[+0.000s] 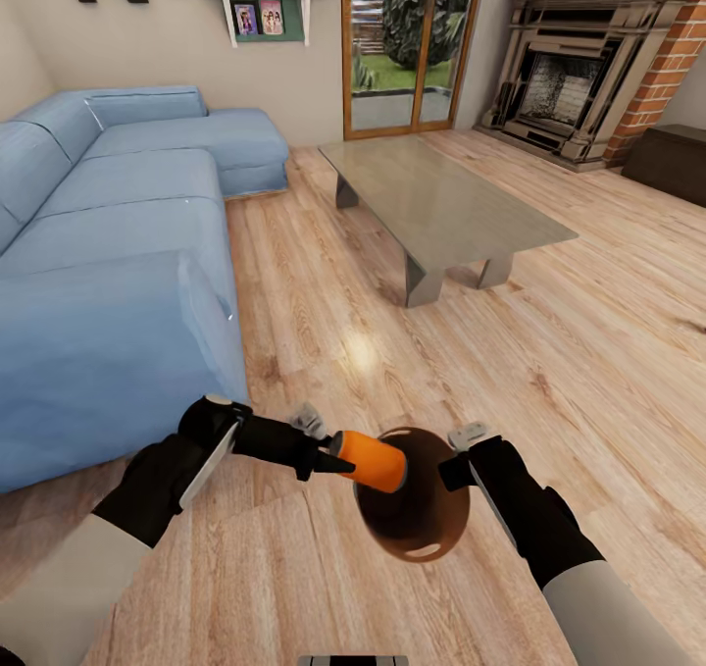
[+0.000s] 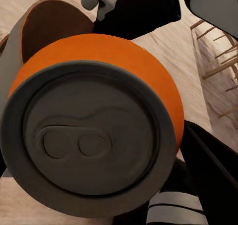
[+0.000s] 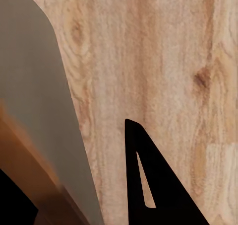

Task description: Put the three can of soda from the living room inside the tash can in the kitchen.

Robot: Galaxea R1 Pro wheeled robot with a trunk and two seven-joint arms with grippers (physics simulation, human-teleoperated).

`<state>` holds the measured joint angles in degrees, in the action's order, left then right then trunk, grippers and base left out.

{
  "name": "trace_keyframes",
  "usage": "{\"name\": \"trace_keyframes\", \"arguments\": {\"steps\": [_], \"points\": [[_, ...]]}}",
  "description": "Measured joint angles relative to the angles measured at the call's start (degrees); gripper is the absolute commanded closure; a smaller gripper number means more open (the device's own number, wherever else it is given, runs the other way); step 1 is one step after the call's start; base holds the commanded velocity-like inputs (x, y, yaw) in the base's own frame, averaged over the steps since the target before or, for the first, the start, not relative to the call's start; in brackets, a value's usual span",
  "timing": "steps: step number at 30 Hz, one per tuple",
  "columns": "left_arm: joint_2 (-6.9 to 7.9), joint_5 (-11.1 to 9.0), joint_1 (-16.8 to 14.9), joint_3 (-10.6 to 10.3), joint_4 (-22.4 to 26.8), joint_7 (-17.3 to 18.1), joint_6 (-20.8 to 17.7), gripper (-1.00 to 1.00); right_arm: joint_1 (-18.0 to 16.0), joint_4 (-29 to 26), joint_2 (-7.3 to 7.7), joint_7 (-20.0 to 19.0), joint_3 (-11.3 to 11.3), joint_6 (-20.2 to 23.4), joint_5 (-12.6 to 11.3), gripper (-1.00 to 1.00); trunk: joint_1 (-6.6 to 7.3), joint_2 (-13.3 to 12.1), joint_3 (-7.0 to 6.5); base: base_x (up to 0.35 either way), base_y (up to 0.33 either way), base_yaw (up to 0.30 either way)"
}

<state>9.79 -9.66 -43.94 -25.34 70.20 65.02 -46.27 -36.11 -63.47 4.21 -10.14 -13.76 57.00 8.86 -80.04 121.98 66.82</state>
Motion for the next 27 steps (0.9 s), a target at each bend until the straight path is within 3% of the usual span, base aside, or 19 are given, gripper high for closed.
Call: {"name": "trace_keyframes", "arguments": {"steps": [2, 6, 9, 10, 11, 14, 15, 17, 20, 21, 23, 24, 27], "points": [[-0.66, 0.03, 0.0, -0.82, -0.02, -1.55, -0.84, 1.0, 0.0, -0.03, -0.09, -0.02, -0.07, 0.01, -0.18, 1.0, 0.0, 0.0, 0.0, 0.0, 0.0, 0.0], [-2.48, 0.14, 0.0, -4.35, -0.13, -7.01, -2.51, 1.0, 0.0, -0.06, -0.52, -0.03, -0.18, 0.04, -0.28, 1.0, 0.0, 0.0, 0.0, 0.0, 0.0, 0.0], [-3.08, 0.16, 0.0, -5.46, -0.29, -11.22, -3.06, 1.0, 0.0, -0.07, -0.62, -0.01, -0.19, 0.03, -0.11, 1.0, 0.0, 0.0, 0.0, 0.0, 0.0, 0.0], [-3.5, -1.55, 0.0, -6.05, -0.28, -14.72, -4.6, 1.0, 0.01, -0.1, -0.7, 0.03, -0.17, 0.01, 0.66, 1.0, 0.0, 0.0, 0.0, 0.0, 0.0, 0.0], [-3.61, -1.75, 0.01, -6.27, -0.26, -15.4, -4.77, 1.0, 0.0, -0.12, -0.73, 0.08, -0.16, -0.02, 1.13, 1.0, 0.0, 0.0, 0.0, 0.0, 0.0, 0.0], [-4.55, -0.84, -0.01, -8.52, -0.35, -18.21, -4.63, 1.0, 0.01, -0.13, -1.03, 0.08, -0.44, 0.0, 1.85, 1.0, 0.0, 0.0, 0.0, 0.0, 0.0, 0.0], [-5.13, -0.27, 0.01, -10.03, -0.44, -20.51, -4.63, 1.0, 0.0, 0.0, -1.14, 0.3, -0.77, 0.01, 4.0, 1.0, 0.0, 0.0, 0.0, 0.0, 0.0, 0.0], [-6.24, 0.44, -0.01, -11.91, -0.55, -24.32, -4.65, 1.0, 0.0, 0.29, -1.23, 2.98, -1.22, 0.15, 3.04, 1.0, 0.0, 0.0, 0.0, 0.0, 0.0, 0.0], [-7.83, -0.79, -0.01, -13.33, -0.57, -28.49, -6.01, 1.0, 0.0, 0.74, -1.31, 2.24, -1.48, 0.14, 3.01, 1.0, 0.0, 0.0, 0.0, 0.0, 0.0, 0.0], [-8.1, -1.2, -0.01, -13.72, -0.57, -29.2, -6.37, 1.0, 0.0, 1.14, -1.33, 0.57, -1.5, 0.05, 3.41, 1.0, 0.0, 0.0, 0.0, 0.0, 0.0, 0.0], [-8.6, -1.3, -0.02, -14.81, -0.51, -30.7, -6.88, 1.0, 0.01, 2.0, -1.37, -0.09, -1.63, 0.26, 0.38, 1.0, 0.0, 0.0, 0.0, 0.0, 0.0, 0.0], [-8.72, -1.17, -0.02, -15.07, -0.49, -31.07, -6.93, 1.0, 0.01, 1.98, -1.4, -0.06, -1.66, 0.25, 0.15, 1.0, 0.0, 0.0, 0.0, 0.0, 0.0, 0.0], [-9.4, -1.08, -0.02, -16.18, -0.58, -32.65, -7.23, 1.0, -0.01, -0.07, -1.48, 0.06, -1.71, 0.14, 2.24, 1.0, 0.0, 0.0, 0.0, 0.0, 0.0, 0.0]]}}
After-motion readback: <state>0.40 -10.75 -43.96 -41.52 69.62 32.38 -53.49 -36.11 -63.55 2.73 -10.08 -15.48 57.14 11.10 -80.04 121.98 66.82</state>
